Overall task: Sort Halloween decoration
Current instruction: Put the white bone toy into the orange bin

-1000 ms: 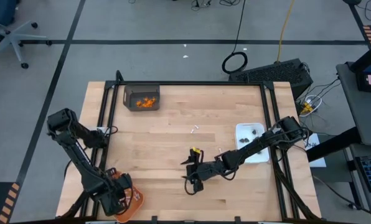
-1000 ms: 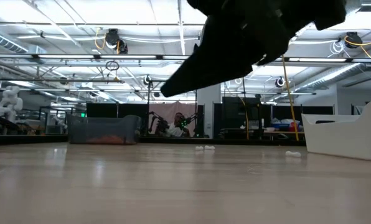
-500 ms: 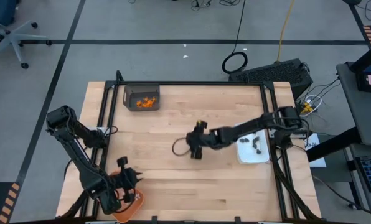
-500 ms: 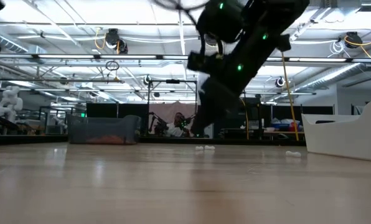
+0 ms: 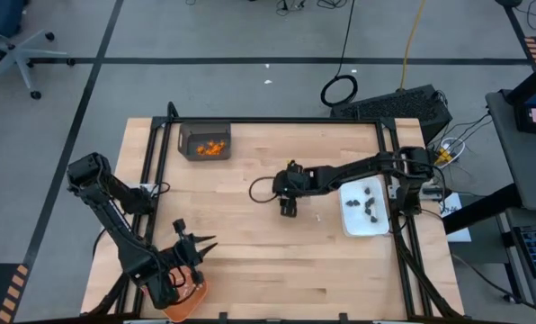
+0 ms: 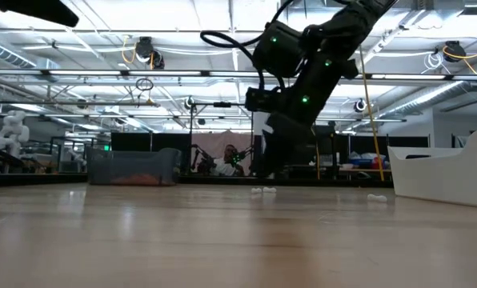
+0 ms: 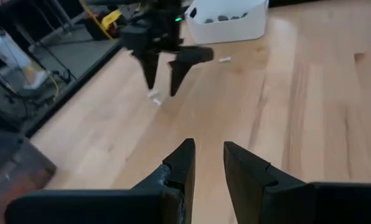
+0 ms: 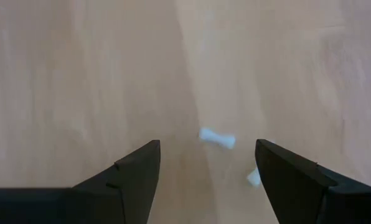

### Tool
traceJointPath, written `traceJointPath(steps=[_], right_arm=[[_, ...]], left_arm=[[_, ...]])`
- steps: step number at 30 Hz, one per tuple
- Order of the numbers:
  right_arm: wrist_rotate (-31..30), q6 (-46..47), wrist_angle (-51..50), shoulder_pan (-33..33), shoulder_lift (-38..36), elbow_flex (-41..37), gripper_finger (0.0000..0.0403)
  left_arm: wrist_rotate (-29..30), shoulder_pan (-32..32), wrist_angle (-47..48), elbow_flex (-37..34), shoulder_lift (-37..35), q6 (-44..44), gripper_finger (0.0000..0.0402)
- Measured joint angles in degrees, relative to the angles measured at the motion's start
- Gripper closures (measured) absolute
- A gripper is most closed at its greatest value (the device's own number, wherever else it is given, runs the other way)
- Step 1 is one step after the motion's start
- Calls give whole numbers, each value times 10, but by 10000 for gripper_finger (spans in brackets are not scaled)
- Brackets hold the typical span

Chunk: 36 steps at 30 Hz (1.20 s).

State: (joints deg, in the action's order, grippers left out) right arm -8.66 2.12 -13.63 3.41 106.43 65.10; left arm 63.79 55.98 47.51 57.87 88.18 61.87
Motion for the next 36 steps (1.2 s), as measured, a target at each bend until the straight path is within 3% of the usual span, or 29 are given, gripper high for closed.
traceJointPath(steps=[4,7,18,29,36], right_arm=[[26,57,26,9,0,0,156],[11,71,27,7,3,0,156],[-1,-96,-38,31,-10,0,162],[98,-27,-48,68,7,0,245],[118,-14,-39,66,23,1,272]], left_arm=[[-11,-17,-49,0,0,-91,318],[-23,-29,-78,0,0,-136,318],[-39,-43,-95,-1,1,-147,318],[-37,-55,-95,-2,1,-147,318],[-38,-57,-95,-2,1,-148,318]])
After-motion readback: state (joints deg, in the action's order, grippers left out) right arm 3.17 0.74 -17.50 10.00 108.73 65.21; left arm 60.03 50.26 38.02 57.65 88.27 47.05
